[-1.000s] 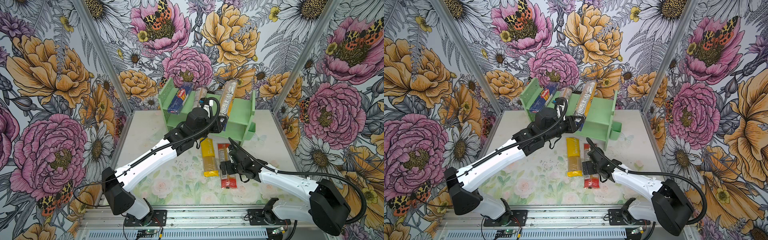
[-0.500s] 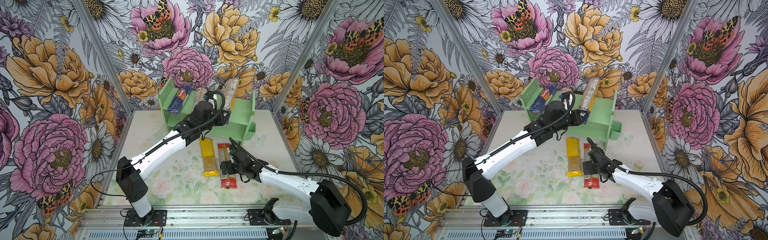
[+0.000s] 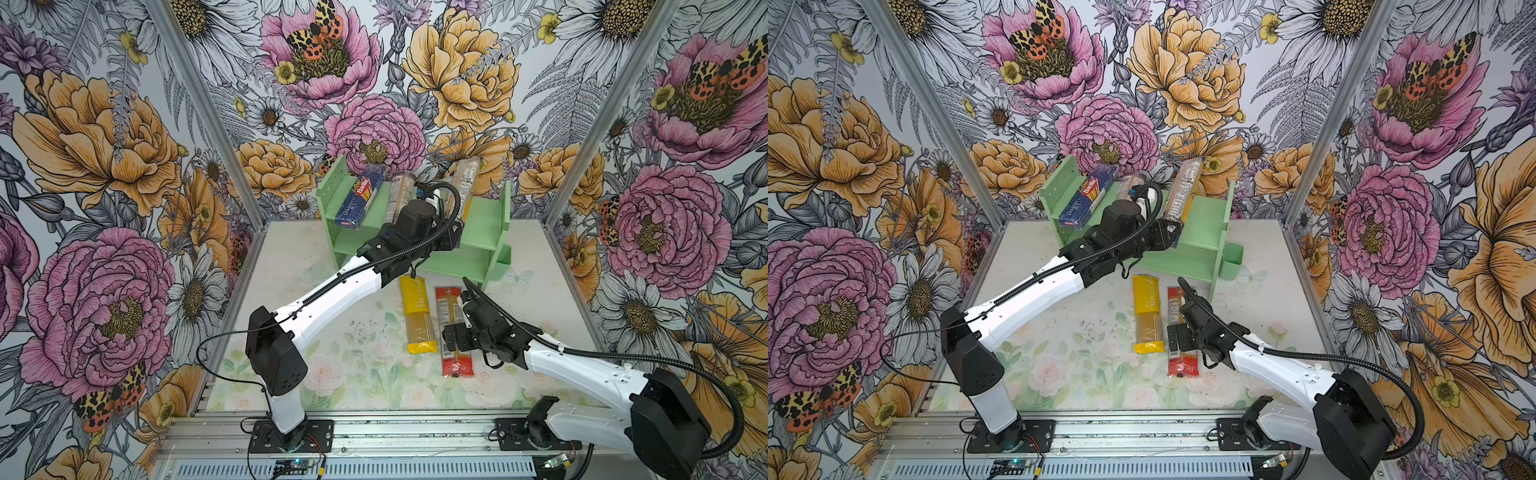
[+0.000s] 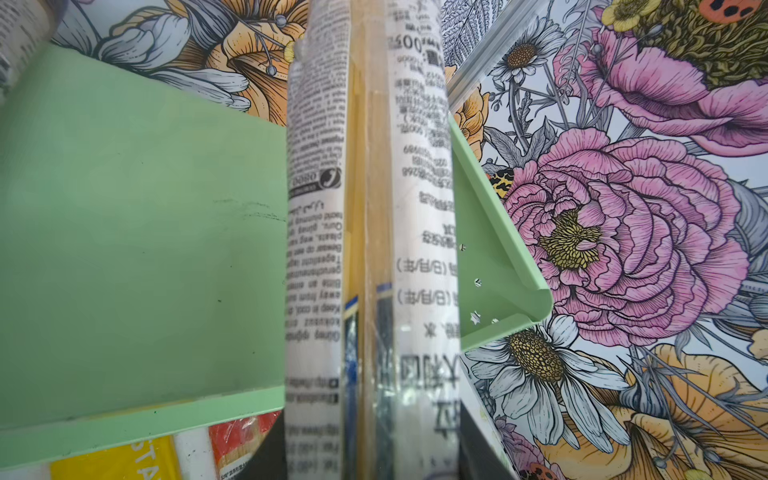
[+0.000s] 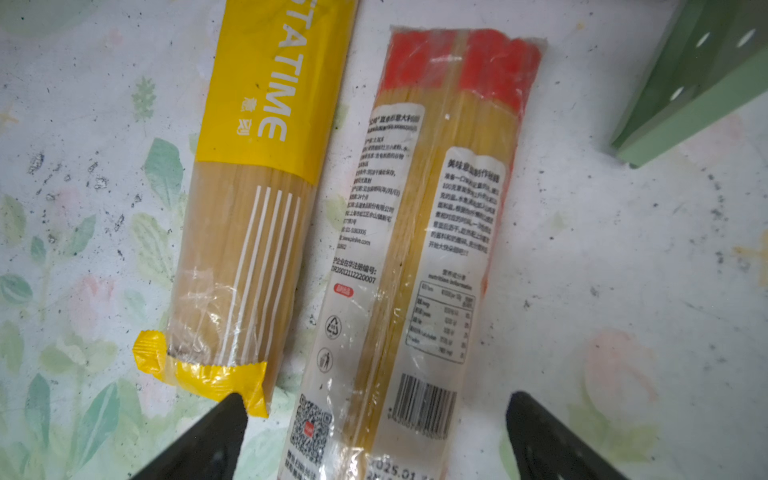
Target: Place and organize the pasta boxes and bags onto the shelf
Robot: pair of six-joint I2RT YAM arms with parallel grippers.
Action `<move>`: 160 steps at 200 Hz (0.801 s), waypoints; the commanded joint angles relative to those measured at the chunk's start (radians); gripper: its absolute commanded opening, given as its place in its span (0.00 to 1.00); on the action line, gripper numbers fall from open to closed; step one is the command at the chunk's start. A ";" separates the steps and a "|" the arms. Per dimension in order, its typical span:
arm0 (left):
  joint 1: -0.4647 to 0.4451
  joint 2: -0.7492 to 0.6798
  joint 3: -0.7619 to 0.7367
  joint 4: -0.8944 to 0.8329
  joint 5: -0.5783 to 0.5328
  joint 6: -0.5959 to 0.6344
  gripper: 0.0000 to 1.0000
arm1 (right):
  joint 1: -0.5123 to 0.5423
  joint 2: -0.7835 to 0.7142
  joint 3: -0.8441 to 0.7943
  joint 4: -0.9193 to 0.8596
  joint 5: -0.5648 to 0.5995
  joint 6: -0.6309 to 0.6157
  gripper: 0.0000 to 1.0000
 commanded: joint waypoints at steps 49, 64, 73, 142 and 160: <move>-0.012 0.071 0.146 0.068 -0.096 0.074 0.00 | -0.007 -0.056 -0.013 -0.005 0.009 0.011 0.99; -0.013 0.089 0.175 0.036 -0.112 0.082 0.00 | -0.007 -0.061 -0.017 -0.005 0.010 0.010 0.99; -0.015 0.098 0.190 0.021 -0.120 0.088 0.00 | -0.007 -0.061 -0.017 -0.008 0.008 0.008 0.99; -0.018 0.123 0.210 -0.015 -0.177 0.101 0.02 | -0.007 -0.060 -0.015 -0.010 0.004 0.008 1.00; -0.018 0.125 0.208 -0.015 -0.180 0.098 0.03 | -0.007 -0.059 -0.014 -0.010 0.003 0.008 1.00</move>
